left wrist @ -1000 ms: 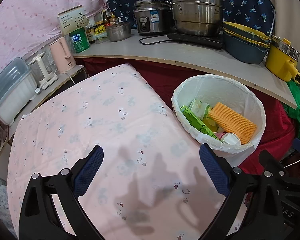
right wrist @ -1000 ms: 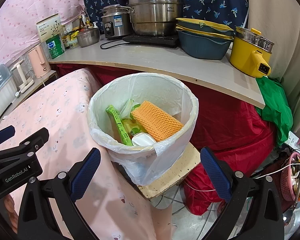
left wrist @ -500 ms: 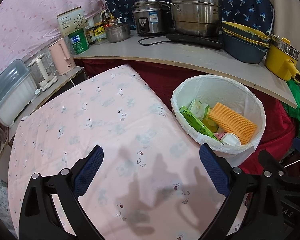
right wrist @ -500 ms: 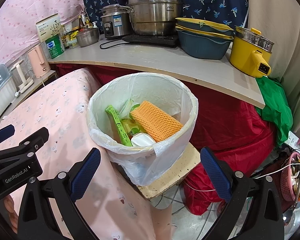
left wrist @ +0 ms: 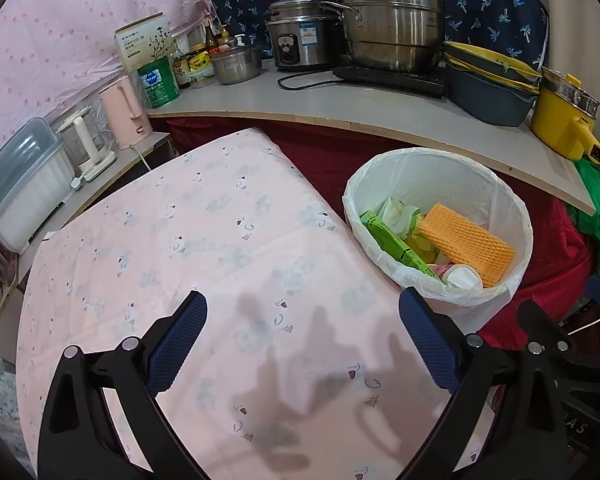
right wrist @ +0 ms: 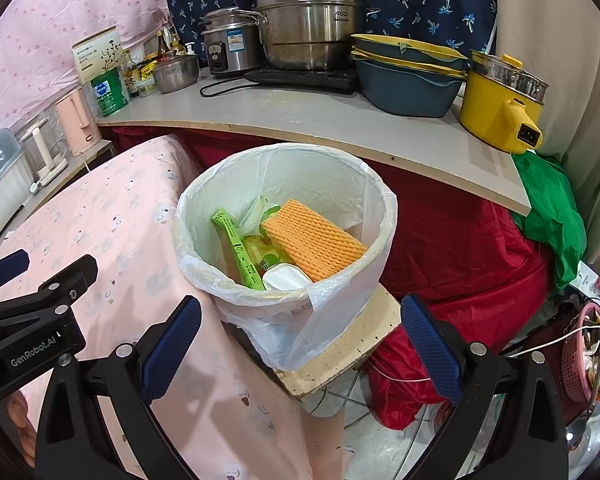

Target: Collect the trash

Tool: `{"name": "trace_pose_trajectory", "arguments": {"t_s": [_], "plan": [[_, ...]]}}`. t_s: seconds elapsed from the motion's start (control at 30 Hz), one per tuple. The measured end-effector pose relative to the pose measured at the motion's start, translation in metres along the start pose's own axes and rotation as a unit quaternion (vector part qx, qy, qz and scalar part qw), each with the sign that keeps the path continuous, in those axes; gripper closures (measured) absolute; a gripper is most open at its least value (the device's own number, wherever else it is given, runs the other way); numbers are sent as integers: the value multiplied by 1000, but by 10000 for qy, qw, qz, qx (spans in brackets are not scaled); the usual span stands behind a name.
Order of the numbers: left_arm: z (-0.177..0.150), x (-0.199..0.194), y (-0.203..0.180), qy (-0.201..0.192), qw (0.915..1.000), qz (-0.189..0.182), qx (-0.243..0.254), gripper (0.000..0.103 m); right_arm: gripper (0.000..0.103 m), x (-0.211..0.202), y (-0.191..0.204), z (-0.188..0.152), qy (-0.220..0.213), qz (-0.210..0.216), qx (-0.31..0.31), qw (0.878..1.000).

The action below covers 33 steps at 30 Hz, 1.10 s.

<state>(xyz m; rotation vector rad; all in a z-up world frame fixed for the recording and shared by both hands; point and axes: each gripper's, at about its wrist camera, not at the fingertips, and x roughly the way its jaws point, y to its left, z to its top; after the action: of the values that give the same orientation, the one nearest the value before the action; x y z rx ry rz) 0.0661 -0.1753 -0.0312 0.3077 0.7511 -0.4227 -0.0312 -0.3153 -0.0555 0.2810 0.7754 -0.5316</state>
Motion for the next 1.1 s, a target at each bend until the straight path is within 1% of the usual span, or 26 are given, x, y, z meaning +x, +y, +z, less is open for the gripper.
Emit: {"name": "trace_pose_trajectory", "arguments": {"t_s": [1.1], "plan": [[-2, -1, -6, 10, 10000, -24, 25, 11, 7, -1, 2, -3, 12, -8, 16, 10000]]}}
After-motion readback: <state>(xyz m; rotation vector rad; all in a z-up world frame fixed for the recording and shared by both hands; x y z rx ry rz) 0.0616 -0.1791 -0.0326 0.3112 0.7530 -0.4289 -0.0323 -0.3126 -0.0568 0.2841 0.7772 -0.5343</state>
